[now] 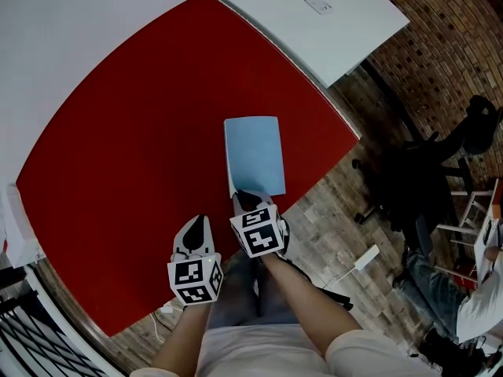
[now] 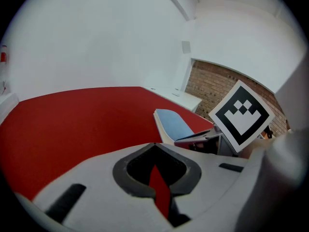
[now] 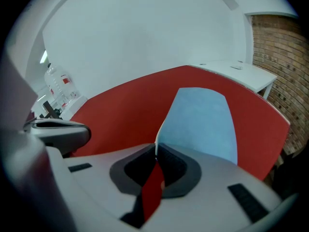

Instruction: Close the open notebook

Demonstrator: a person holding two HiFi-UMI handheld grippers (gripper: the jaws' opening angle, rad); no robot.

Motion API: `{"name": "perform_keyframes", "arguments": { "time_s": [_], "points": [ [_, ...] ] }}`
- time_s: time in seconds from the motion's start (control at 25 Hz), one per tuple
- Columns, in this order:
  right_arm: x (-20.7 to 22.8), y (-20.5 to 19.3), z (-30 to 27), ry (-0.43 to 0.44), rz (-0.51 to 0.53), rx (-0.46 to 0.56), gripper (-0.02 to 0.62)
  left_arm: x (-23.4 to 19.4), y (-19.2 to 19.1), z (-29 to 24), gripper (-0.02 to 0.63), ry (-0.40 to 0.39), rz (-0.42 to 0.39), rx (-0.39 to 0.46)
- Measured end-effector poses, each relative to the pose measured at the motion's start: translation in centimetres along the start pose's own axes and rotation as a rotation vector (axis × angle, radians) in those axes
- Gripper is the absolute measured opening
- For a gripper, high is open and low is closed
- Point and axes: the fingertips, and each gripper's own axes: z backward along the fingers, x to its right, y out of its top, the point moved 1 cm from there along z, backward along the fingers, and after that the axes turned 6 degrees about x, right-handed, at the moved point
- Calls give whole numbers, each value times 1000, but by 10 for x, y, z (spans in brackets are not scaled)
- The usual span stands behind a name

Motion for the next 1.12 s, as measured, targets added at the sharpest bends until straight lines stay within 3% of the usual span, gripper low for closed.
{"name": "perform_keyframes", "arguments": {
  "time_s": [0.24,0.56,1.12],
  "points": [
    [-2,-9,-8,-14,14,-22,21,-7,-8,3,-6,5,9,-7],
    [-5,-5,-10,-48,128,-35,26,-14,-10,3,-6,6,14,-11],
    [-15,-4,-16,-33,128,-20,58,-20,-11,2,-6,0,18,-14]
  ]
}}
